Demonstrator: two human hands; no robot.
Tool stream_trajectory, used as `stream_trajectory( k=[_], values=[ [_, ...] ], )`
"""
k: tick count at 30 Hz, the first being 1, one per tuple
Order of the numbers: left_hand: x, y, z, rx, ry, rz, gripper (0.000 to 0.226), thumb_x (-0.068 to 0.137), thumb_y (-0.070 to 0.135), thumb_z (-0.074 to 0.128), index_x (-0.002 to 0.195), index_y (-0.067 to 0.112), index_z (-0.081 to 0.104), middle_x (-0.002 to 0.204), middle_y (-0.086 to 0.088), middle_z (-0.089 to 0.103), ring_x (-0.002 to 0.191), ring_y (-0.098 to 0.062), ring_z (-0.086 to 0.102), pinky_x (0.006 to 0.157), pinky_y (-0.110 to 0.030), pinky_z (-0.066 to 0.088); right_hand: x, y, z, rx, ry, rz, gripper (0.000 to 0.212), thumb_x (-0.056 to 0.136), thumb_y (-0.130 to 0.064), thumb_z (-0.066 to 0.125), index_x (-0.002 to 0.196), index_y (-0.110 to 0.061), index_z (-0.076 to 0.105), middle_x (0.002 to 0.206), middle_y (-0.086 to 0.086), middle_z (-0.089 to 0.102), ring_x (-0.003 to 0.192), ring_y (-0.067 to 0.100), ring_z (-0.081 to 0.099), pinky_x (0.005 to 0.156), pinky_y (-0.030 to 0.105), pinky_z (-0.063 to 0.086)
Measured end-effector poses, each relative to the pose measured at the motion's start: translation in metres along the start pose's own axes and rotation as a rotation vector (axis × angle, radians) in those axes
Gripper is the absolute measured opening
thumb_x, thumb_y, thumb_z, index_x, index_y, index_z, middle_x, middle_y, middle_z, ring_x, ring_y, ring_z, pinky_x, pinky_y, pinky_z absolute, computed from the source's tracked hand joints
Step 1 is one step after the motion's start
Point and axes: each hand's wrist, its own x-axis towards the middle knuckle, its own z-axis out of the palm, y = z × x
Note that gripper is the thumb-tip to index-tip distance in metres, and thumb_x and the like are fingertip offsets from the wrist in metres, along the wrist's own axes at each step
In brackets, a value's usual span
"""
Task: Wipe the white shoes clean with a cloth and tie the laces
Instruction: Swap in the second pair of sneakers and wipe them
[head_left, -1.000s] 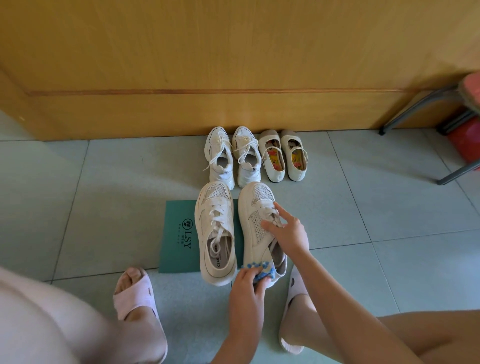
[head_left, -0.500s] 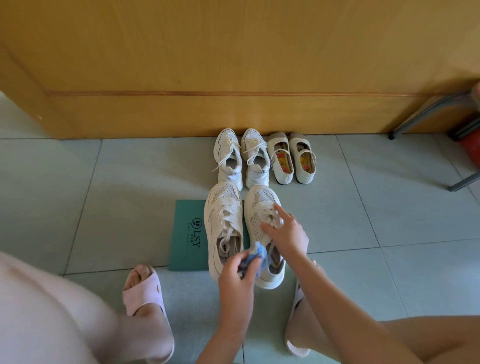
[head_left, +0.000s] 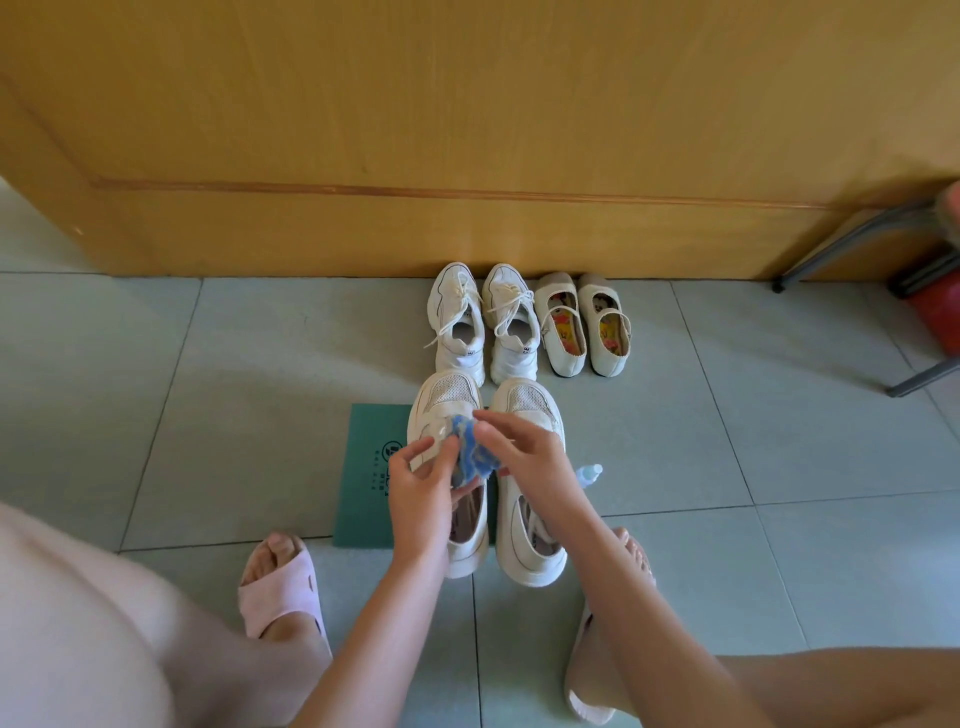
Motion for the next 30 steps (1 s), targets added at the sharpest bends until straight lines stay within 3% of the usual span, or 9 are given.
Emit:
stream_trajectory(
  k=[2, 5, 10, 12, 14, 17, 21, 26, 30],
  values=[
    [0.005, 0.003, -0.001, 0.057, -0.024, 0.013, 0.017, 0.090, 0.015, 0.061, 0.102, 0.007, 0.054, 0.088, -0.011, 0.069, 0.076, -0.022, 0.070, 0.057, -0.023, 0.058, -0.001, 0.002, 0.004, 0.027, -0.023, 0.028, 0.022, 0.088, -0.030, 0.063, 0.109, -0.023, 0.065, 0.092, -0.012, 0.070, 0.080, -0.005, 0.066, 0.066, 0.017, 0.054],
    [0.009, 0.003, -0.002, 0.115, -0.115, -0.018, 0.008, 0.093, 0.014, 0.055, 0.092, 0.009, 0.062, 0.098, -0.016, 0.067, 0.086, -0.026, 0.069, 0.061, -0.024, 0.059, 0.001, 0.006, 0.006, 0.202, 0.012, 0.117, 0.027, 0.086, -0.023, 0.066, 0.112, -0.013, 0.065, 0.096, 0.003, 0.072, 0.084, 0.014, 0.071, 0.074, 0.036, 0.059],
    [0.019, 0.006, -0.011, 0.335, -0.142, 0.063, 0.021, 0.094, 0.020, 0.054, 0.099, 0.006, 0.068, 0.090, -0.003, 0.070, 0.078, -0.011, 0.068, 0.063, -0.021, 0.057, 0.011, 0.012, -0.006, 0.356, 0.201, 0.165, 0.021, 0.085, -0.012, 0.067, 0.105, -0.007, 0.066, 0.099, 0.014, 0.070, 0.088, 0.024, 0.071, 0.066, 0.029, 0.058],
    [0.027, 0.000, -0.018, 0.600, -0.005, 0.246, 0.020, 0.089, 0.026, 0.061, 0.103, 0.013, 0.066, 0.096, 0.005, 0.066, 0.095, -0.014, 0.063, 0.074, -0.021, 0.049, 0.015, 0.013, -0.014, 0.375, 0.245, 0.184, 0.022, 0.085, -0.014, 0.068, 0.106, -0.008, 0.065, 0.102, 0.014, 0.070, 0.092, 0.024, 0.070, 0.070, 0.031, 0.058],
    [0.033, -0.009, -0.018, 0.821, 0.105, 0.337, 0.037, 0.080, 0.032, 0.070, 0.113, 0.015, 0.061, 0.114, 0.001, 0.056, 0.116, -0.020, 0.047, 0.086, -0.023, 0.035, 0.019, 0.013, -0.021, 0.409, 0.267, 0.184, 0.025, 0.086, -0.015, 0.066, 0.109, -0.006, 0.064, 0.102, 0.013, 0.070, 0.091, 0.024, 0.070, 0.069, 0.030, 0.057],
    [0.039, -0.018, -0.007, 0.909, 0.162, 0.213, 0.070, 0.070, 0.037, 0.079, 0.126, 0.010, 0.046, 0.133, -0.011, 0.038, 0.127, -0.029, 0.029, 0.093, -0.032, 0.032, 0.021, 0.015, -0.025, 0.432, 0.278, 0.179, 0.025, 0.087, -0.015, 0.065, 0.111, -0.006, 0.064, 0.101, 0.013, 0.071, 0.088, 0.022, 0.070, 0.064, 0.027, 0.056],
    [0.042, -0.033, 0.005, 1.030, 0.218, 0.149, 0.097, 0.058, 0.050, 0.082, 0.131, 0.012, 0.032, 0.136, -0.013, 0.030, 0.123, -0.033, 0.033, 0.093, -0.044, 0.040, 0.023, 0.022, -0.021, 0.412, 0.274, 0.179, 0.024, 0.087, -0.014, 0.065, 0.110, -0.006, 0.064, 0.104, 0.015, 0.070, 0.091, 0.025, 0.069, 0.066, 0.029, 0.056],
    [0.039, -0.051, 0.017, 1.048, 0.280, 0.143, 0.100, 0.054, 0.048, 0.084, 0.131, 0.015, 0.030, 0.134, -0.012, 0.032, 0.120, -0.032, 0.036, 0.090, -0.047, 0.042, 0.026, 0.026, -0.016, 0.429, 0.288, 0.187, 0.017, 0.087, -0.012, 0.066, 0.103, -0.009, 0.067, 0.103, 0.016, 0.069, 0.091, 0.026, 0.069, 0.061, 0.026, 0.057],
    [0.037, -0.058, 0.013, 1.078, 0.303, 0.210, 0.083, 0.061, 0.038, 0.082, 0.127, 0.018, 0.035, 0.130, -0.010, 0.038, 0.117, -0.030, 0.041, 0.085, -0.046, 0.046, 0.026, 0.027, -0.015, 0.420, 0.298, 0.192, 0.012, 0.086, -0.011, 0.066, 0.099, -0.012, 0.067, 0.101, 0.015, 0.070, 0.090, 0.025, 0.069, 0.059, 0.025, 0.057]
  ],
)
